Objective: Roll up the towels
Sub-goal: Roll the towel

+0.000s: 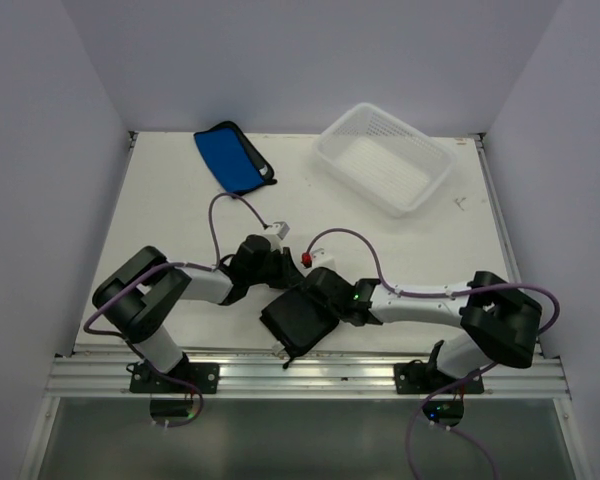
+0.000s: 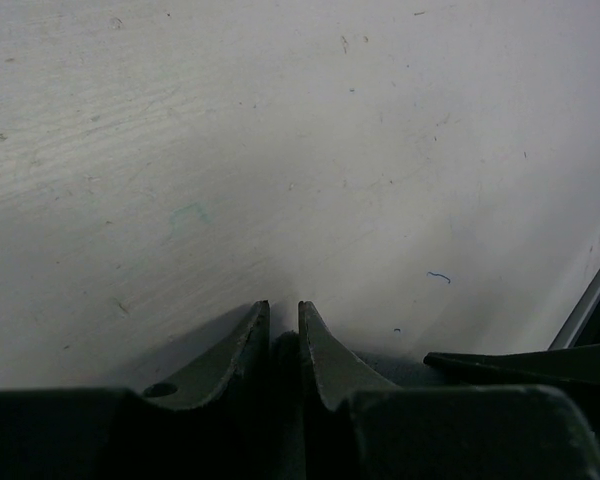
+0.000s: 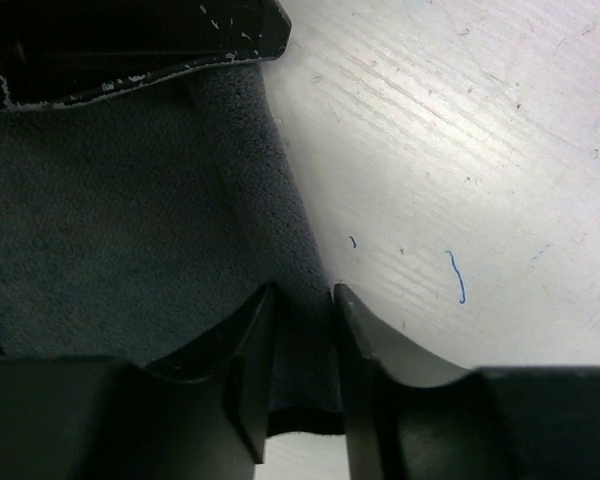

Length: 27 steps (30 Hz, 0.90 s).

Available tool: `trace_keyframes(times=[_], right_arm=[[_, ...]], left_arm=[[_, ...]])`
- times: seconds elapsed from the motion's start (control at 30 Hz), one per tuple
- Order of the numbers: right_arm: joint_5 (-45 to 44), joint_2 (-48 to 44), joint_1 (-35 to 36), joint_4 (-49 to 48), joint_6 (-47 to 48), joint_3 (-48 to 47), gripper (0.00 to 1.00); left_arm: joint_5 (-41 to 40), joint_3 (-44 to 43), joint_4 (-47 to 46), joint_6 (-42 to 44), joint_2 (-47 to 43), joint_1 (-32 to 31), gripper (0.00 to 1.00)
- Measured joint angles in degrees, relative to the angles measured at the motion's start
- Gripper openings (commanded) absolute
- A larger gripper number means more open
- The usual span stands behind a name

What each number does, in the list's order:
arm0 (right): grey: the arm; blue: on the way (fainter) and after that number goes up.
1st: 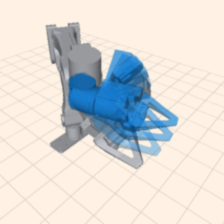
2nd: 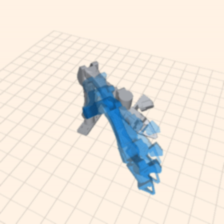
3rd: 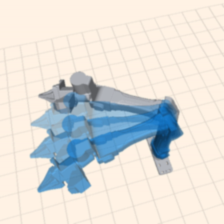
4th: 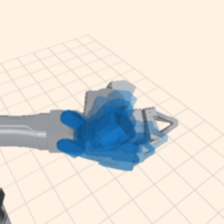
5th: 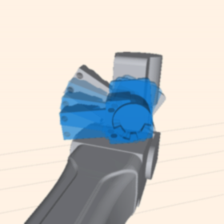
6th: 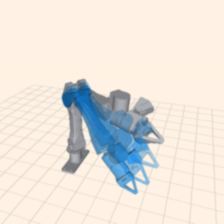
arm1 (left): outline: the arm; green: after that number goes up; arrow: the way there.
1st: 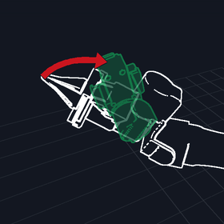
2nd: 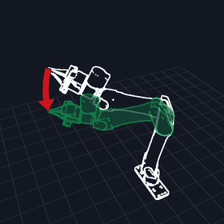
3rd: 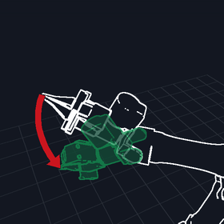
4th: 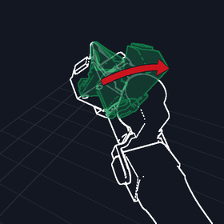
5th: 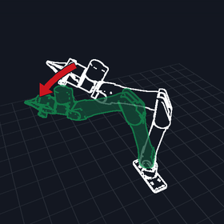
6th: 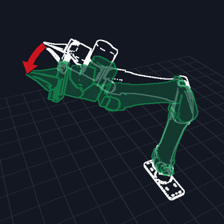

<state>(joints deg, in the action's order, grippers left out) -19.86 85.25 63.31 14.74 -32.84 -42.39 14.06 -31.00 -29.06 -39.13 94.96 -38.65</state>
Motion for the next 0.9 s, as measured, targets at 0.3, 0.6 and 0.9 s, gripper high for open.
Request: trace_keyframes(times=[0.3, 0.6, 0.9], right_arm=[[0.98, 0.85, 0.00, 0.28, 1.64, -0.90, 0.01], [-6.91, 1.22, 1.38, 2.73, 1.77, -3.58, 0.00], [-18.47, 8.76, 4.44, 3.41, 0.87, -10.80, 0.00]], left_arm=[[-1.09, -1.44, 3.37, 1.09, -0.59, 0.02, 0.22], [-3.74, -11.85, 14.86, 2.67, -2.69, 2.58, 0.33], [-3.15, -18.58, 18.71, 1.22, -3.61, 4.98, 0.33]])
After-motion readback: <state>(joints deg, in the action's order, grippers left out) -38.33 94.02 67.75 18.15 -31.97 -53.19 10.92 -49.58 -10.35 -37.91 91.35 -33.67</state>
